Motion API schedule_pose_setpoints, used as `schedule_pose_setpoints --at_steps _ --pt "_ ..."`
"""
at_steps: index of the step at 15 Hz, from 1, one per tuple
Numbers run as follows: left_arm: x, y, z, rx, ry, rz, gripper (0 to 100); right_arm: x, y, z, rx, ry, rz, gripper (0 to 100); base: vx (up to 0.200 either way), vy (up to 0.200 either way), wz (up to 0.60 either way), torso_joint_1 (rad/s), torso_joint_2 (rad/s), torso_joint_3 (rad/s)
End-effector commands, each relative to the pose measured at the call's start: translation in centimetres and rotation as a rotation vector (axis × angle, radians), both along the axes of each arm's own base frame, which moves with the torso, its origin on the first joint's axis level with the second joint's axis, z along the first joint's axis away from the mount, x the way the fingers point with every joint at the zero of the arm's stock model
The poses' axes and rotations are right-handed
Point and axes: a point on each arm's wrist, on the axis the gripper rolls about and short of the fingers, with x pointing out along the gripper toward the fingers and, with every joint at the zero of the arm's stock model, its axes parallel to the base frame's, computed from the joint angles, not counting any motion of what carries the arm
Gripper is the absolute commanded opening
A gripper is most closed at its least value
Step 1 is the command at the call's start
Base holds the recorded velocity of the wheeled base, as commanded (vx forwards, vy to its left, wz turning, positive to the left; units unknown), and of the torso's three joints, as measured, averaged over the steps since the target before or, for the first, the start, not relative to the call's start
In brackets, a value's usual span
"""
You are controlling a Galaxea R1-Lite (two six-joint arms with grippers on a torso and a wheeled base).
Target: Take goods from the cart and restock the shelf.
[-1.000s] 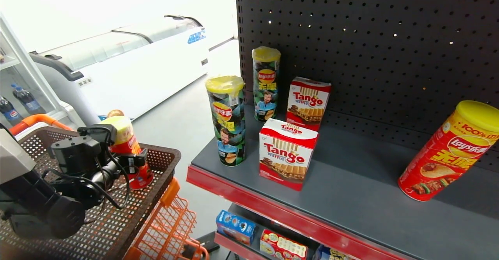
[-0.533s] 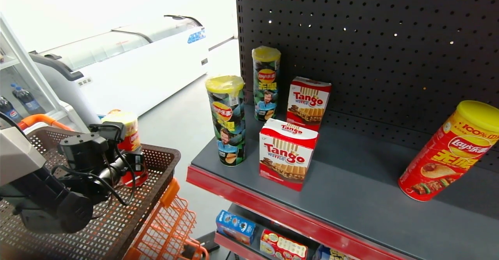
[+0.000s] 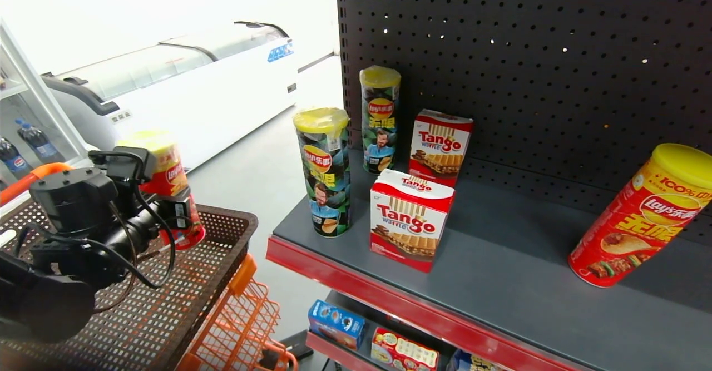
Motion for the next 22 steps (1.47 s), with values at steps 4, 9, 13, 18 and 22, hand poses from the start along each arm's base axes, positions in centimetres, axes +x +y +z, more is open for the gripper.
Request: schedule_pose_setpoints --at_steps 4,9,13,18,22 --pt "-5.0 -4.4 3.7 -0.030 -0.108 -0.180 0 0.0 0.0 0.0 -0.001 0.001 0.000 100 0.000 0.000 0.00 0.000 0.00 0.000" --pt "-8.2 -7.2 4.9 -0.073 -0.148 -0.343 0 0.0 0.0 0.0 -0.001 0.001 0.000 100 0.000 0.000 0.00 0.000 0.00 0.000" --pt "-10.5 -7.8 4.5 -0.144 -0.128 -0.562 0 0.0 0.0 0.0 -0.001 0.001 0.000 100 0.000 0.000 0.00 0.000 0.00 0.000" --pt "-12.0 -8.8 4.4 -0.148 -0.109 -0.652 0 0.0 0.0 0.0 -0.001 0.001 0.000 100 0.000 0.000 0.00 0.000 0.00 0.000" --pt "-12.6 -9.5 4.3 -0.149 -0.084 -0.703 0 0.0 0.0 0.0 -0.001 0.001 0.000 100 0.000 0.000 0.00 0.000 0.00 0.000"
